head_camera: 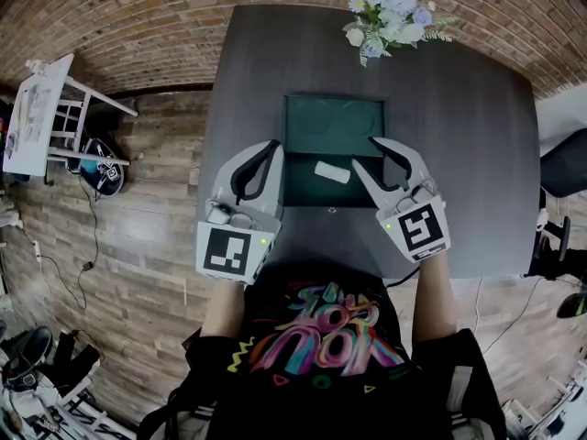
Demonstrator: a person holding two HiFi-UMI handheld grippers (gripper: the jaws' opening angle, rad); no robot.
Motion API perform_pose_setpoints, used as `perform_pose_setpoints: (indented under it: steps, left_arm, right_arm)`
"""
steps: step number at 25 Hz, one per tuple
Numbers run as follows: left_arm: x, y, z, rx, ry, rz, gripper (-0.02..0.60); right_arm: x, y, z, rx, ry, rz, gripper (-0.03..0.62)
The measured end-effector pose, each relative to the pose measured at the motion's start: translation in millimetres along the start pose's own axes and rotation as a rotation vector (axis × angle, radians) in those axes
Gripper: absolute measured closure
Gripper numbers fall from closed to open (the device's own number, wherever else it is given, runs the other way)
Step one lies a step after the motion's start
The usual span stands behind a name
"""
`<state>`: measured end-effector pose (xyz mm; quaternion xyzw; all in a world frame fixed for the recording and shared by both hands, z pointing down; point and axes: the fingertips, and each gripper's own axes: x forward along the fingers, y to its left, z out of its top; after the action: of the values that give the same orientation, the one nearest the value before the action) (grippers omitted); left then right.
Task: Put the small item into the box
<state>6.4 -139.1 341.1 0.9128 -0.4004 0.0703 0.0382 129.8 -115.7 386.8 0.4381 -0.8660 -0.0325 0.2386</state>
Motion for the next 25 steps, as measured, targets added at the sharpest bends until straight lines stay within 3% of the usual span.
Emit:
perform_pose_setpoints:
  steps: [11,25]
  left_arm:
    - [5,-5,7,-0.013,-0.043,-0.027,0.58]
    - [6,-12,9,-0.008,-0.06,-0.06,0.58]
  right_arm:
    - [-60,-37,58,0.126,-0.303,-0.164,0.508]
    - [-84,-41,50,0.248,-0.366,-0.264,0.566]
